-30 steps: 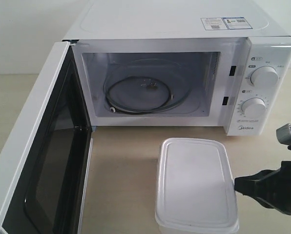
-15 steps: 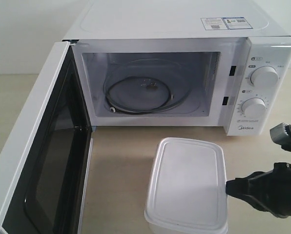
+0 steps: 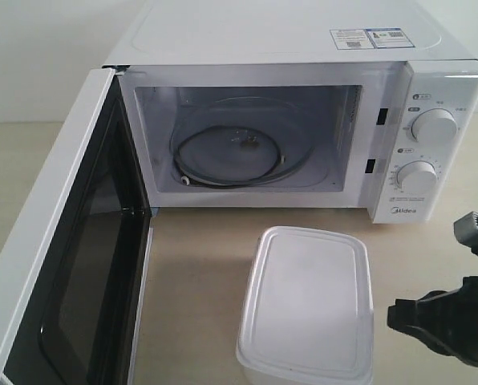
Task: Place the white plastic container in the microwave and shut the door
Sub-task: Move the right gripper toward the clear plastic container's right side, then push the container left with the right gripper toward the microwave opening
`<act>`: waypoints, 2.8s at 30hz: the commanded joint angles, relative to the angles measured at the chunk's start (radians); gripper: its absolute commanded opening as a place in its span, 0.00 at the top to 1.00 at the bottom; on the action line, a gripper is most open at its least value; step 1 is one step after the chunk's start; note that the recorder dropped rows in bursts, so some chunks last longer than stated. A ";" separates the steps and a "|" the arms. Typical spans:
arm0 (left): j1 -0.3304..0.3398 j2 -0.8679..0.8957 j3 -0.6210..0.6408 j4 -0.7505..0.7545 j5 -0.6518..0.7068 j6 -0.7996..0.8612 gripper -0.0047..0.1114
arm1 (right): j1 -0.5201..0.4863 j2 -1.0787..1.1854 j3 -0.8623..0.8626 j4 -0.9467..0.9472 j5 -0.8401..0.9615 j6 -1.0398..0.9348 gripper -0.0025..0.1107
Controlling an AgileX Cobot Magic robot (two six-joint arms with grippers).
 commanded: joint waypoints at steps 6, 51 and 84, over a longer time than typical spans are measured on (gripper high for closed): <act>0.001 -0.002 0.004 -0.009 -0.004 -0.003 0.92 | -0.279 0.080 0.002 -0.090 -0.308 -0.087 0.98; 0.001 -0.002 0.004 -0.009 -0.006 -0.003 0.92 | -0.199 0.345 -0.141 -0.299 -0.425 0.233 0.51; 0.001 -0.002 0.004 -0.009 -0.004 -0.003 0.92 | -0.137 0.345 -0.190 -0.358 -0.426 0.254 0.98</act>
